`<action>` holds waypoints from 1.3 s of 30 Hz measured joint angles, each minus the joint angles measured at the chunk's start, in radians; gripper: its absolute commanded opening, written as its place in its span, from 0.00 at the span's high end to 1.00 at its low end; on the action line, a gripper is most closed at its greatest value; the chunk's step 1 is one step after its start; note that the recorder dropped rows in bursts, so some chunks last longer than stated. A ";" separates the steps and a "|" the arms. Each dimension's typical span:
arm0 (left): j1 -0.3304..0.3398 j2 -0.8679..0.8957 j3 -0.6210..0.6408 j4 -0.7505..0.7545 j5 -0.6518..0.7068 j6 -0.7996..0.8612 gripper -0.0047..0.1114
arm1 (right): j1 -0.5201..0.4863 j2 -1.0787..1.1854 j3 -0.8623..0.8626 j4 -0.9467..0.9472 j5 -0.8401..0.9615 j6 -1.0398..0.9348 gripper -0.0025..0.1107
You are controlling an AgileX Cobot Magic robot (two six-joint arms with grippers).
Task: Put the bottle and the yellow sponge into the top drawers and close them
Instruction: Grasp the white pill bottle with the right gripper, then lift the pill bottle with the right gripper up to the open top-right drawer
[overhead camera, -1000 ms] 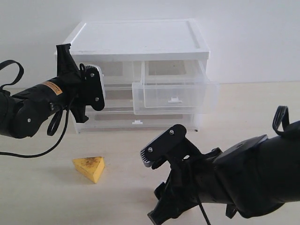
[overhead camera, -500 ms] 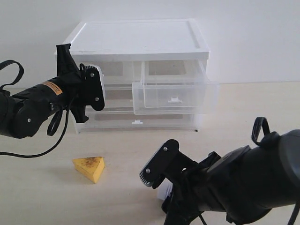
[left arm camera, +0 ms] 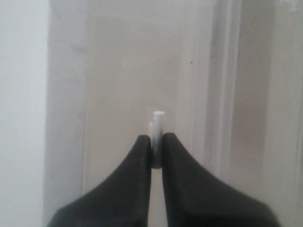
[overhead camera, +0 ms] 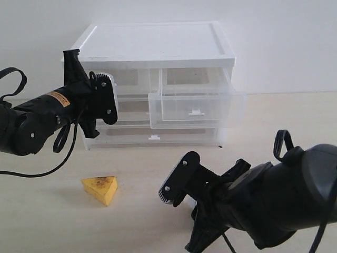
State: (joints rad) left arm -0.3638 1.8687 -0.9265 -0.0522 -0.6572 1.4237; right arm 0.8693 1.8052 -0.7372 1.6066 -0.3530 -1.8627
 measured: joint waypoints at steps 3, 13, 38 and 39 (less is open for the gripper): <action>0.000 0.000 0.000 0.000 0.000 0.000 0.93 | 0.000 -0.021 0.000 0.024 -0.019 -0.006 0.98; 0.000 0.000 0.000 0.000 0.000 0.000 0.93 | 0.013 -0.242 0.000 0.129 -0.047 -0.213 0.98; 0.000 0.000 0.000 0.000 0.000 0.000 0.93 | 0.188 -0.355 -0.173 -0.123 -0.502 -0.260 0.98; 0.000 0.000 0.000 0.000 0.000 0.000 0.93 | 0.186 -0.355 -0.174 -0.149 -0.502 -0.260 0.98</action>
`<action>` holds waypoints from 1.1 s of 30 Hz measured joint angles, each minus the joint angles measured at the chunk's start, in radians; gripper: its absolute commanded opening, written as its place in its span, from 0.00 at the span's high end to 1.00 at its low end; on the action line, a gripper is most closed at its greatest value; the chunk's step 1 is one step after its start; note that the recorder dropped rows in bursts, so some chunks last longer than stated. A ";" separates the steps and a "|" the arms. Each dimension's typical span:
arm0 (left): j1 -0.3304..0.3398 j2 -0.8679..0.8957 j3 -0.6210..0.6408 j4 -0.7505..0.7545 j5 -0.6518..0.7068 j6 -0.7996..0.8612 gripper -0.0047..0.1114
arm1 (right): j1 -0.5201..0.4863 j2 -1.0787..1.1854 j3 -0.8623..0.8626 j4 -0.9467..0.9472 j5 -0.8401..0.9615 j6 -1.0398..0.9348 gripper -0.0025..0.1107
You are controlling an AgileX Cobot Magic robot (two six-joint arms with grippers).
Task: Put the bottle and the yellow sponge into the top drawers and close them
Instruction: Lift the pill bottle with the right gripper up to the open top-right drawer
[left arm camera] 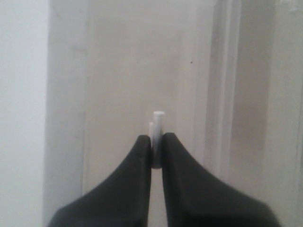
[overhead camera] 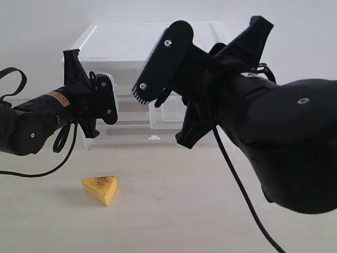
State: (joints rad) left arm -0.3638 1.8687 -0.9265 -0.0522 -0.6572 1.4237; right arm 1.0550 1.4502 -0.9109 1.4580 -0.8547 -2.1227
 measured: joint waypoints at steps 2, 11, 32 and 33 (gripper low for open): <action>0.000 0.000 0.000 0.000 0.000 0.000 0.93 | -0.016 0.000 -0.003 -0.037 0.012 0.000 0.98; 0.000 0.000 0.000 0.002 0.000 0.000 0.93 | -0.153 0.000 -0.004 -0.194 0.161 -0.002 0.98; 0.002 0.000 0.000 0.004 0.000 -0.002 0.93 | -0.262 0.054 -0.052 -0.443 0.379 -0.002 0.98; 0.002 0.000 0.000 0.004 0.000 -0.002 0.93 | -0.264 0.056 -0.056 -0.449 0.381 -0.002 0.98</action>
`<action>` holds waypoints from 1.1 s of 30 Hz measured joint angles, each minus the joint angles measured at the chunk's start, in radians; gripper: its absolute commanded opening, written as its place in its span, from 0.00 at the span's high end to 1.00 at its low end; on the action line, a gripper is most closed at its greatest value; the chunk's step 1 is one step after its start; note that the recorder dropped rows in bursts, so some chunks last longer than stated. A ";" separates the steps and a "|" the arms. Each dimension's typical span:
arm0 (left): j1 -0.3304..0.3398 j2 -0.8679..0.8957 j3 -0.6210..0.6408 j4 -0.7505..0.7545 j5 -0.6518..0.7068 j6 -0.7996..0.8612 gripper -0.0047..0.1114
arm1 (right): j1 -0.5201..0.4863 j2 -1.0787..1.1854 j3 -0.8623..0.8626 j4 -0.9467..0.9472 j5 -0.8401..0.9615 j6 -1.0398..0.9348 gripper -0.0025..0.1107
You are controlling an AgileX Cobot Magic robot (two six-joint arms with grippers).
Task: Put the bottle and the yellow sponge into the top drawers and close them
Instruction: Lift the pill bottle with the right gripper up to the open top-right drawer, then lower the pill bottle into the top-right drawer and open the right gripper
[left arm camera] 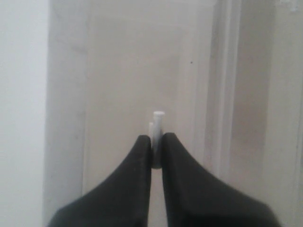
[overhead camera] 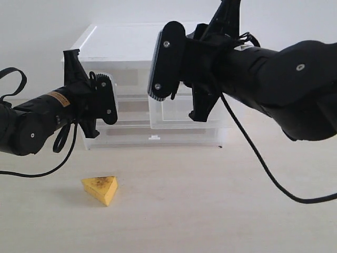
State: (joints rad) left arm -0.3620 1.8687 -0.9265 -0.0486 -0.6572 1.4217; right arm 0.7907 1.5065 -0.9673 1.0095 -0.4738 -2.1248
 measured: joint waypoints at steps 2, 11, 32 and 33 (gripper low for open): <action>0.000 0.000 0.000 0.000 0.000 0.000 0.93 | -0.005 0.012 -0.004 -0.010 0.010 0.000 0.98; 0.000 0.000 0.000 0.000 0.000 0.000 0.93 | -0.049 0.067 -0.005 -0.038 0.033 0.000 0.98; 0.000 0.000 0.000 0.000 0.000 0.000 0.93 | -0.080 0.087 -0.006 -0.049 0.049 0.000 0.77; 0.000 0.000 0.000 0.000 0.000 0.000 0.93 | -0.080 0.087 -0.006 -0.049 0.049 0.000 0.77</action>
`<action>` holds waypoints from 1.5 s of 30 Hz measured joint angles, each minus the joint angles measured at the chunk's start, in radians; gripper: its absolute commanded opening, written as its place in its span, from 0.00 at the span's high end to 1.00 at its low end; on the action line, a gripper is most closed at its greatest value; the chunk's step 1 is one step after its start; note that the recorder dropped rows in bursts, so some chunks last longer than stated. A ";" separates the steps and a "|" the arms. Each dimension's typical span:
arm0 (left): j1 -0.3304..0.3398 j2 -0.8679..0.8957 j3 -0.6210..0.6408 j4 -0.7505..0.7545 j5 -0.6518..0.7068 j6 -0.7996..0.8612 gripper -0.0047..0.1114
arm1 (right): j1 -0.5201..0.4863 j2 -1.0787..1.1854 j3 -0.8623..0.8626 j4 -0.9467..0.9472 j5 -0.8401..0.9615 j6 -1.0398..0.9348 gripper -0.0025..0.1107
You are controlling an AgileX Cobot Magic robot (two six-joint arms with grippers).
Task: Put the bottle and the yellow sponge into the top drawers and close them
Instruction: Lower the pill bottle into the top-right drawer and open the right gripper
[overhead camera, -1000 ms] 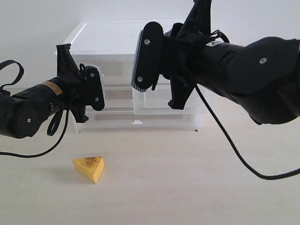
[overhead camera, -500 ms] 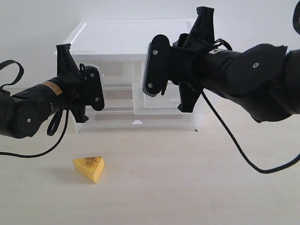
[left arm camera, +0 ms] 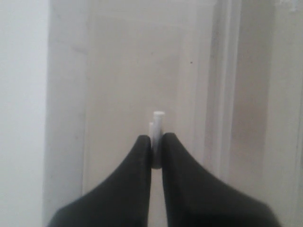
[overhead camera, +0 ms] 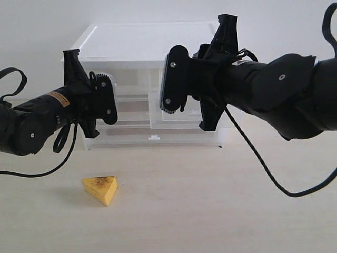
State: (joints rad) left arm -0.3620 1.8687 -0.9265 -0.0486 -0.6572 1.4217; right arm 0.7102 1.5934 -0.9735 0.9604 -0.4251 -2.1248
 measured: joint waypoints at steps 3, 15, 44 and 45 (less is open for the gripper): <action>0.000 0.000 0.000 0.000 0.000 0.000 0.93 | 0.000 0.000 0.000 0.000 0.000 0.000 0.77; 0.000 0.000 0.000 0.000 0.000 0.000 0.93 | 0.000 0.000 0.000 0.014 -0.007 0.000 0.55; 0.000 0.000 0.000 0.000 0.000 -0.002 0.93 | 0.000 -0.131 0.000 0.265 -0.122 0.433 0.69; 0.000 0.000 0.000 0.000 0.000 -0.002 0.93 | 0.000 -0.140 0.000 0.309 -0.108 0.456 0.67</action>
State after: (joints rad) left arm -0.3620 1.8687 -0.9265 -0.0486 -0.6572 1.4199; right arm 0.7102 1.4529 -0.9735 1.2693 -0.5332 -1.6684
